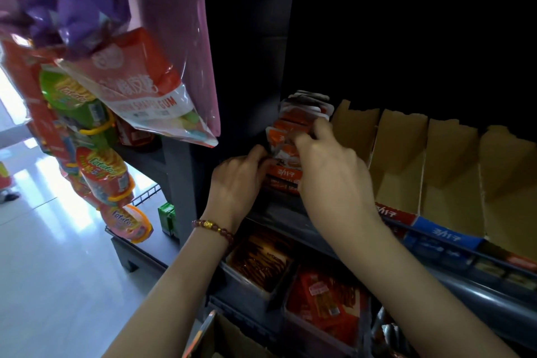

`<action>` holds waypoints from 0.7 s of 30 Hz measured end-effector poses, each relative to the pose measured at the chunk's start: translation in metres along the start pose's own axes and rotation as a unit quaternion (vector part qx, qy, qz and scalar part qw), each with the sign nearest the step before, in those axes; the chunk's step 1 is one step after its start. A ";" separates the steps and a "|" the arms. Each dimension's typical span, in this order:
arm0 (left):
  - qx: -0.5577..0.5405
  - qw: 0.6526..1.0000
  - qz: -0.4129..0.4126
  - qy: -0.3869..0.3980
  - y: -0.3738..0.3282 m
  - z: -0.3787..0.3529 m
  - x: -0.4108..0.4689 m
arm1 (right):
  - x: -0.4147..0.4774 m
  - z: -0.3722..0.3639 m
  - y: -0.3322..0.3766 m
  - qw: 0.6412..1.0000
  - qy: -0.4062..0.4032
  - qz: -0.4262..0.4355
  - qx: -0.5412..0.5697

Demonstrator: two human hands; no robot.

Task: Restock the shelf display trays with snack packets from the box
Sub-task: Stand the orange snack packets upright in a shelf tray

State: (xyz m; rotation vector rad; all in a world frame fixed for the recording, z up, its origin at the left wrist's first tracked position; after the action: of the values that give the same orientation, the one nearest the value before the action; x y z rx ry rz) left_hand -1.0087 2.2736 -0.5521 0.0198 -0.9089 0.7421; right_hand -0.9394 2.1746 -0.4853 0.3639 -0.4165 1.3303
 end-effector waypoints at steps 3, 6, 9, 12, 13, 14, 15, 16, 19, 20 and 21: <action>-0.001 0.999 -0.024 -0.036 -0.003 0.003 -0.003 | 0.008 0.004 0.001 1.000 -0.003 0.000 -0.013; -0.082 0.996 0.027 -0.029 0.011 0.003 -0.005 | 0.012 0.002 0.003 1.000 0.007 0.003 -0.023; -0.082 0.995 0.030 -0.058 0.011 0.009 -0.006 | 0.016 -0.003 0.003 0.999 0.027 0.006 -0.027; -0.140 0.985 0.093 -0.049 0.020 0.000 -0.008 | 0.025 -0.008 -0.002 0.998 0.062 0.007 0.003; -0.159 0.981 0.105 -0.041 0.020 -0.004 -0.009 | 0.030 -0.009 -0.002 0.997 0.070 0.011 0.012; -0.166 0.980 0.106 -0.036 0.018 -0.007 -0.010 | 0.035 -0.011 -0.003 0.997 0.079 0.016 0.015; -0.160 0.981 0.104 -0.029 0.013 -0.009 -0.010 | 0.040 -0.014 -0.004 0.996 0.088 0.020 0.018; -0.144 0.984 0.107 -0.017 0.009 -0.012 -0.010 | 0.046 -0.017 -0.006 0.995 0.098 0.018 0.019; -0.076 0.986 0.143 0.023 0.002 -0.024 -0.011 | 0.057 -0.019 -0.008 0.993 0.107 0.034 0.024; -0.064 0.985 0.157 0.029 0.001 -0.026 -0.010 | 0.059 -0.018 -0.008 0.993 0.103 0.047 0.021; -0.054 0.983 0.171 0.033 0.001 -0.028 -0.009 | 0.059 -0.018 -0.007 0.993 0.100 0.057 0.019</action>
State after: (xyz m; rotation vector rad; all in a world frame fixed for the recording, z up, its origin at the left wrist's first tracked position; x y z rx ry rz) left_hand -0.9937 2.2780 -0.5767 -0.2605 -0.8972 1.0048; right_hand -0.9203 2.2323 -0.4718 0.2374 -0.2478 1.4724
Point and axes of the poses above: each hand's wrist, its own x-axis towards the middle knuckle, its own z-axis out of the back of the hand, y = z × x, the point moved 10 cm from there along x, towards the middle knuckle, and after that the axes turned 3 degrees about -z, right-handed, at the moved point
